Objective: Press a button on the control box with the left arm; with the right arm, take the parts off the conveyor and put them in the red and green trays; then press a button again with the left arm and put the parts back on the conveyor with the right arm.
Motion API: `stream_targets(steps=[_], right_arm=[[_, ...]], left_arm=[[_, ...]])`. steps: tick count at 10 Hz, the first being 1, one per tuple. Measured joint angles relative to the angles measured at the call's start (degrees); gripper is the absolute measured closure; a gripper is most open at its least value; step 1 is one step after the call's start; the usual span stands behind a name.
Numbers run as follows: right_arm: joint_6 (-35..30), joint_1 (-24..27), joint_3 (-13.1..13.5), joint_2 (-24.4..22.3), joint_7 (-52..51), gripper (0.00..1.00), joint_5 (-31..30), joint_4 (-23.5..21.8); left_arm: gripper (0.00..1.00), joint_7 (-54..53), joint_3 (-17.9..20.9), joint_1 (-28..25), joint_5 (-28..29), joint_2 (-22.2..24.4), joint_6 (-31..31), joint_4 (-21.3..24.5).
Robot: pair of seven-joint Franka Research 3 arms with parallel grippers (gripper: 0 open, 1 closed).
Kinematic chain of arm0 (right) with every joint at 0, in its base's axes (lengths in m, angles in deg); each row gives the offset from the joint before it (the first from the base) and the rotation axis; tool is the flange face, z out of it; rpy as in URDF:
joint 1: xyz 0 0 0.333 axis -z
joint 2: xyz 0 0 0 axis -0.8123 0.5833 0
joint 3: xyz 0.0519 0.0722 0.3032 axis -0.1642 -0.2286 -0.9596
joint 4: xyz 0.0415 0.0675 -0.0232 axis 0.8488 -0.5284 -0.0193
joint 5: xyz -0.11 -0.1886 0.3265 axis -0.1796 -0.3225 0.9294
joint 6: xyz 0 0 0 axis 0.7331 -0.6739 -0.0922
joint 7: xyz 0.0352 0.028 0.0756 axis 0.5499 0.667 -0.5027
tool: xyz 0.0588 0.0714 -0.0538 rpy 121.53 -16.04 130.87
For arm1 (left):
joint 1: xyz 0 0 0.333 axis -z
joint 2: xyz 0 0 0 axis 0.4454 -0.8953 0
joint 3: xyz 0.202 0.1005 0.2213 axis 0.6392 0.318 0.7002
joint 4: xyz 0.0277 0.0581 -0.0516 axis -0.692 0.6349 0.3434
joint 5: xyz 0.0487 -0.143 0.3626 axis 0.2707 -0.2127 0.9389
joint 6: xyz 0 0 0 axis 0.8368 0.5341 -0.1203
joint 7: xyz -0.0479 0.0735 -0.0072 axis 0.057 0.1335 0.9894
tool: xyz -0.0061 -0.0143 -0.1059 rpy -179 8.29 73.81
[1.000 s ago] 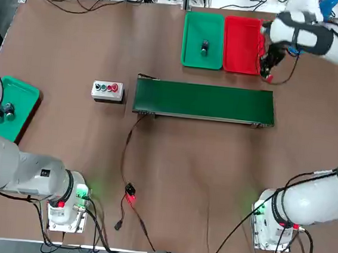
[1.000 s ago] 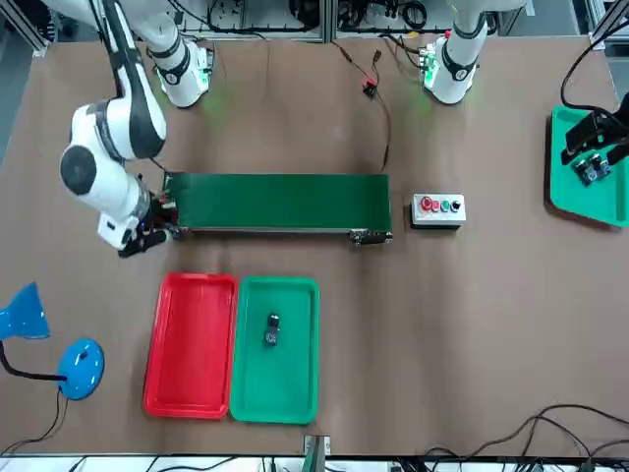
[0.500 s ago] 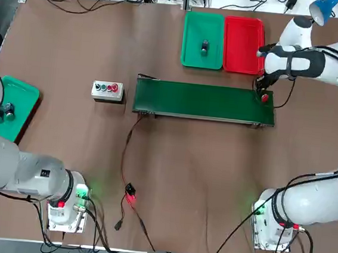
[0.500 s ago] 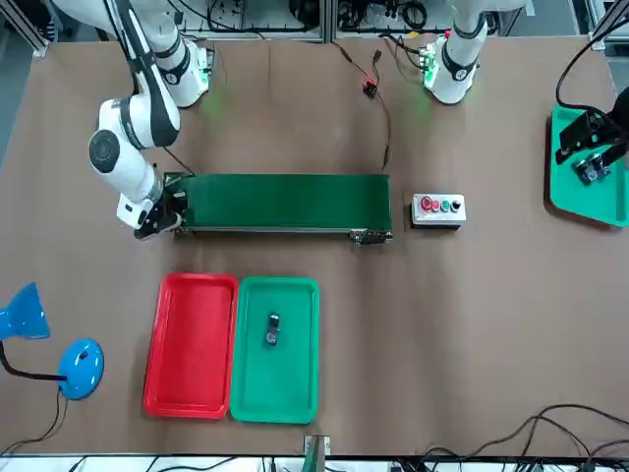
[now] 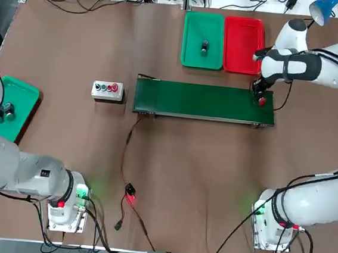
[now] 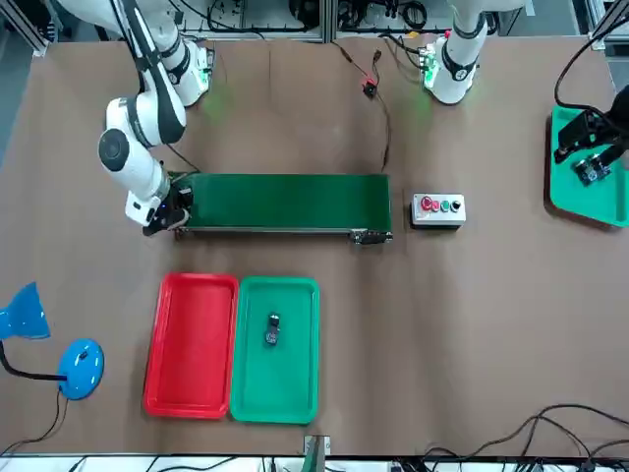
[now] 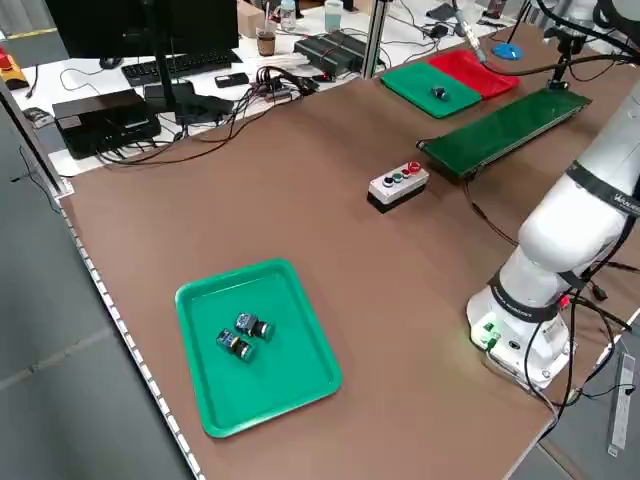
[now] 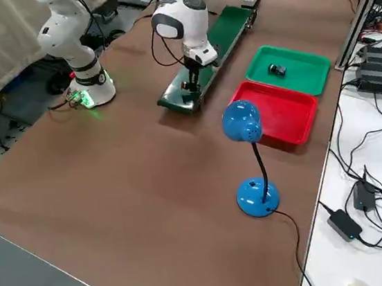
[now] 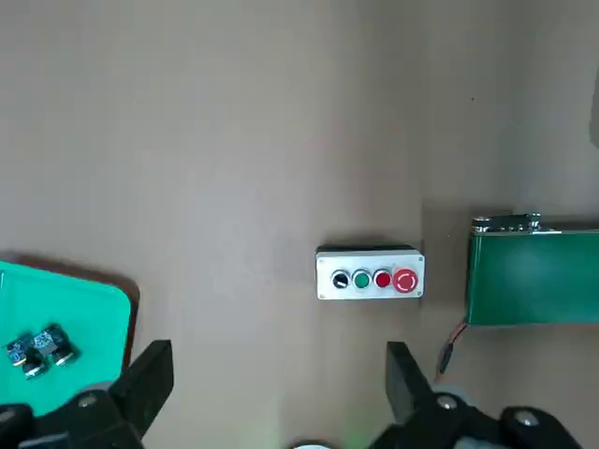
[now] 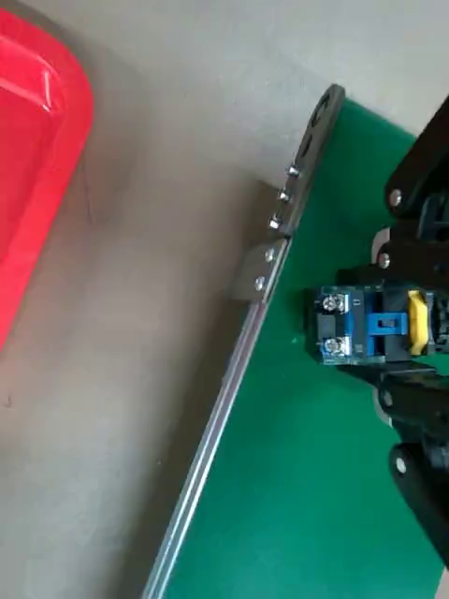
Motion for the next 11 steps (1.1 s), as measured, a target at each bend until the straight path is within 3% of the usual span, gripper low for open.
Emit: stream_targets(steps=[11], right_arm=[[1.22, -0.09, 0.00, 0.23, 0.86, 0.63, 0.06, -0.95]], left_arm=[[0.00, 0.00, 0.03, -0.40, 0.00, 0.00, 0.00, 0.00]])
